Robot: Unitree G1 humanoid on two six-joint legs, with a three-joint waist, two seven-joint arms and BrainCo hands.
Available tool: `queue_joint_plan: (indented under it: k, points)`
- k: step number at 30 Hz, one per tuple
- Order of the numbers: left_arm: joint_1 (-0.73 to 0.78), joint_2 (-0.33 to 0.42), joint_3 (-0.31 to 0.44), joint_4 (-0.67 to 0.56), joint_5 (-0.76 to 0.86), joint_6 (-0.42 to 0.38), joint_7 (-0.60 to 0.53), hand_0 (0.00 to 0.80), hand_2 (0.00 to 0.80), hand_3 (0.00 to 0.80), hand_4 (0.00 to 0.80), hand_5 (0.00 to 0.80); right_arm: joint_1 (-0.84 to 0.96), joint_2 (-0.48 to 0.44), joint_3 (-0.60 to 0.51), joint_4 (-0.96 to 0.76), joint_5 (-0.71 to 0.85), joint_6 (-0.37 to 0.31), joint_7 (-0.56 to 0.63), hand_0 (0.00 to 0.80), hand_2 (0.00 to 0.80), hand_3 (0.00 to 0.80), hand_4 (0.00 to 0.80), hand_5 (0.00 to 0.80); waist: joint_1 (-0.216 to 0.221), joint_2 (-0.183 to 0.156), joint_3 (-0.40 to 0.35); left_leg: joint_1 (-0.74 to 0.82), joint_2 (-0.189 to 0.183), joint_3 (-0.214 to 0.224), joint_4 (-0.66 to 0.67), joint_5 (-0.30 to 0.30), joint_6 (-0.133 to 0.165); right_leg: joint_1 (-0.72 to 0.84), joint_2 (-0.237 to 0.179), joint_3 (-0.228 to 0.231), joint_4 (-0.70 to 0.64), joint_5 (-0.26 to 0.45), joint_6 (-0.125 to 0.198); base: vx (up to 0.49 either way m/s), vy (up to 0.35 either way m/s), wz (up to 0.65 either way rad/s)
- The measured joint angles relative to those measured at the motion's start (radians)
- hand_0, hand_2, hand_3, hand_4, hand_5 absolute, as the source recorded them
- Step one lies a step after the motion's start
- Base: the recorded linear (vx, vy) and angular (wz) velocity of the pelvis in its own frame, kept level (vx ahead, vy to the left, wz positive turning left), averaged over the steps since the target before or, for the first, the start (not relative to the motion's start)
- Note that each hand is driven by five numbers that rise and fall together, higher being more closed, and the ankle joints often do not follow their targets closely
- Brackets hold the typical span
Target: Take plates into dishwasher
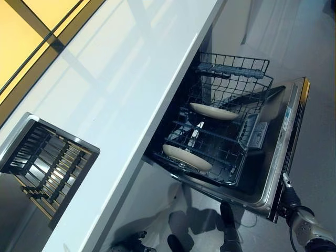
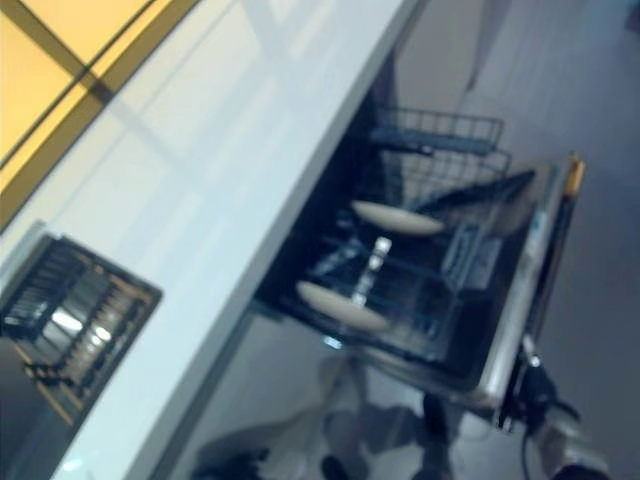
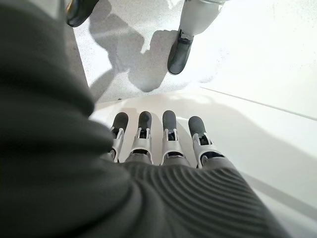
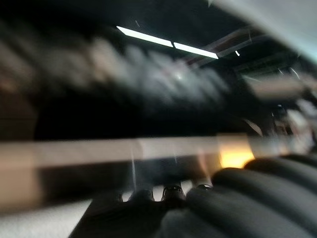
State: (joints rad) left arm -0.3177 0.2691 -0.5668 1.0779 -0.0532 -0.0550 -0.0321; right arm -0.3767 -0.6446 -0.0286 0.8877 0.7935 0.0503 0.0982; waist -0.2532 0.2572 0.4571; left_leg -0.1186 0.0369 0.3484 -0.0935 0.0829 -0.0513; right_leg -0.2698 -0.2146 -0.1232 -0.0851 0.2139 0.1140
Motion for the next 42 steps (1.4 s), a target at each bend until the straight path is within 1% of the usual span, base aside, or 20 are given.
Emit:
queue_joint_plan:
  k: [8,11,13,18,20,21,23,26,28,29,31,33,34,35,37,38,41,42]
  points:
    - [-0.009,-0.004,0.007,0.0,0.001,0.018,-0.016,0.0,0.0,0.0,0.0,0.0,0.001,-0.013,0.028,-0.013,-0.037,0.019,0.013,0.0,0.0,0.0,0.0,0.0,-0.001,-0.002,0.002,0.0,0.003,0.0,0.0,0.001,-0.001,0.0,0.004,-0.001,0.0,0.002,-0.002,0.0,0.0,0.0]
    - [-0.009,-0.007,0.011,0.0,0.002,0.024,-0.016,0.0,0.0,0.0,0.0,0.0,0.002,-0.021,0.044,-0.032,-0.06,0.03,0.013,0.0,0.0,0.0,0.0,0.0,-0.001,-0.004,0.003,0.001,0.006,0.002,0.0,0.002,-0.003,0.0,0.005,-0.013,0.0,0.004,-0.006,0.005,0.004,-0.01]
    - [-0.007,-0.017,0.043,-0.001,0.002,0.027,-0.016,0.0,0.0,0.0,0.0,0.0,0.011,-0.026,0.05,-0.063,-0.076,0.047,0.013,0.0,0.0,0.0,0.0,0.0,-0.001,-0.006,0.004,0.002,0.01,0.002,0.0,0.004,-0.006,0.001,0.007,-0.026,0.0,0.007,-0.01,0.016,0.001,-0.01]
    - [-0.007,-0.019,0.054,0.0,0.024,0.038,-0.018,0.0,0.0,0.0,0.0,0.0,0.019,-0.039,0.083,-0.103,-0.103,0.089,-0.003,0.0,0.0,0.0,0.0,0.0,0.0,-0.009,0.006,0.022,0.023,0.002,0.0,0.005,-0.013,0.022,0.02,-0.03,0.0,0.007,-0.018,0.034,0.006,0.0]
    - [-0.002,-0.025,0.08,0.0,0.041,0.048,-0.019,0.0,0.0,0.0,0.0,0.0,0.029,-0.036,0.086,-0.125,-0.125,0.116,-0.017,0.0,0.0,0.0,0.0,0.0,0.003,-0.01,0.007,0.045,0.033,-0.002,-0.001,0.002,-0.018,0.048,0.027,-0.041,0.0,0.002,-0.023,0.071,0.006,0.03]
    - [0.0,-0.025,0.08,0.002,0.041,0.049,-0.019,0.0,0.0,0.0,0.0,0.0,0.033,-0.036,0.091,-0.137,-0.128,0.125,-0.023,0.0,0.0,0.0,0.0,0.0,0.003,-0.01,0.007,0.052,0.036,-0.004,-0.001,0.002,-0.022,0.056,0.028,-0.051,0.0,0.002,-0.025,0.077,-0.001,0.02]
    - [0.006,-0.026,0.088,0.007,0.042,0.049,-0.021,0.0,0.0,0.0,0.0,0.0,0.035,-0.036,0.107,-0.146,-0.136,0.133,-0.025,0.0,0.0,0.0,0.0,0.0,0.003,-0.012,0.009,0.059,0.042,-0.005,-0.001,0.001,-0.025,0.07,0.033,-0.054,0.0,-0.001,-0.028,0.073,-0.007,0.0]
    - [0.024,-0.034,0.116,0.013,0.045,0.05,-0.027,0.0,0.0,0.0,0.0,0.0,0.046,-0.034,0.125,-0.179,-0.146,0.152,-0.031,0.0,0.0,0.0,0.0,0.0,0.005,-0.015,0.009,0.079,0.056,-0.007,0.0,-0.003,-0.03,0.094,0.04,-0.087,0.0,-0.005,-0.034,0.094,-0.031,-0.01]
    - [0.033,-0.035,0.118,0.018,0.074,0.051,-0.027,0.0,0.0,0.0,0.0,0.0,0.05,-0.034,0.145,-0.187,-0.154,0.158,-0.031,0.0,0.0,0.0,0.0,0.0,0.016,-0.022,0.008,0.091,0.066,-0.007,0.0,-0.003,-0.035,0.105,0.048,-0.096,0.0,-0.007,-0.038,0.111,-0.029,-0.03]
    - [0.038,-0.034,0.12,0.027,0.083,0.053,-0.027,0.0,0.0,0.0,0.0,0.0,0.051,-0.034,0.162,-0.194,-0.155,0.173,-0.031,0.0,0.0,0.0,0.0,0.0,0.024,-0.033,0.004,0.095,0.075,-0.009,0.0,-0.001,-0.041,0.111,0.055,-0.107,0.0,-0.009,-0.042,0.096,-0.007,0.01]
    - [0.043,-0.034,0.122,0.036,0.085,0.054,-0.028,0.0,0.0,0.0,0.0,0.0,0.051,-0.034,0.179,-0.211,-0.166,0.192,-0.031,0.0,0.0,0.0,0.0,0.0,0.026,-0.045,-0.001,0.092,0.081,-0.016,0.0,0.003,-0.046,0.112,0.06,-0.112,0.0,-0.009,-0.044,0.098,-0.002,0.07]
    - [0.057,-0.034,0.126,0.04,0.09,0.064,-0.029,0.0,0.0,0.0,0.0,0.0,0.051,-0.034,0.204,-0.237,-0.182,0.213,-0.032,0.0,0.0,0.0,0.0,0.0,0.033,-0.065,-0.009,0.092,0.088,-0.022,0.0,0.009,-0.046,0.116,0.067,-0.121,0.0,-0.008,-0.056,0.103,0.007,0.07]
    - [0.059,-0.034,0.129,0.041,0.09,0.065,-0.029,0.0,0.0,0.0,0.0,0.0,0.051,-0.034,0.207,-0.24,-0.185,0.217,-0.031,0.0,0.0,0.0,0.0,0.0,0.035,-0.068,-0.01,0.093,0.089,-0.023,0.0,0.009,-0.047,0.117,0.068,-0.122,0.0,-0.009,-0.058,0.124,0.008,0.04]
    - [0.065,-0.033,0.145,0.042,0.101,0.067,-0.029,0.0,0.0,0.0,0.0,0.0,0.057,-0.037,0.219,-0.254,-0.193,0.228,-0.032,0.0,0.0,0.0,0.0,0.0,0.052,-0.08,-0.016,0.096,0.095,-0.025,0.0,0.011,-0.049,0.123,0.072,-0.125,0.0,-0.009,-0.061,0.1,0.006,0.05]
    - [0.075,-0.031,0.159,0.042,0.103,0.068,-0.028,0.0,0.0,0.0,0.0,0.0,0.057,-0.037,0.236,-0.261,-0.194,0.236,-0.032,0.0,0.0,0.0,0.0,0.0,0.057,-0.094,-0.022,0.099,0.098,-0.037,0.0,0.014,-0.049,0.133,0.074,-0.137,0.0,-0.011,-0.064,0.136,0.008,0.14]
    - [0.083,-0.03,0.158,0.042,0.108,0.068,-0.028,0.0,0.0,0.0,0.0,0.0,0.059,-0.037,0.246,-0.267,-0.195,0.239,-0.032,0.0,0.0,0.0,0.0,0.0,0.073,-0.107,-0.029,0.106,0.099,-0.041,0.0,0.015,-0.05,0.14,0.075,-0.138,0.0,-0.012,-0.065,0.137,0.003,0.11]
    - [0.102,-0.025,0.159,0.042,0.108,0.07,-0.027,0.0,0.0,0.0,0.0,0.0,0.059,-0.036,0.263,-0.28,-0.209,0.24,-0.032,0.0,0.0,0.0,0.0,0.0,0.09,-0.129,-0.041,0.11,0.1,-0.058,0.001,0.016,-0.051,0.154,0.074,-0.152,0.0,-0.013,-0.067,0.11,-0.01,0.13]
    - [0.106,-0.022,0.16,0.042,0.109,0.072,-0.027,0.0,0.0,0.0,0.0,0.0,0.059,-0.035,0.269,-0.289,-0.213,0.24,-0.032,0.0,0.0,0.0,0.0,0.0,0.105,-0.14,-0.046,0.11,0.101,-0.06,0.001,0.018,-0.052,0.155,0.075,-0.154,0.0,-0.013,-0.067,0.095,-0.015,0.12]
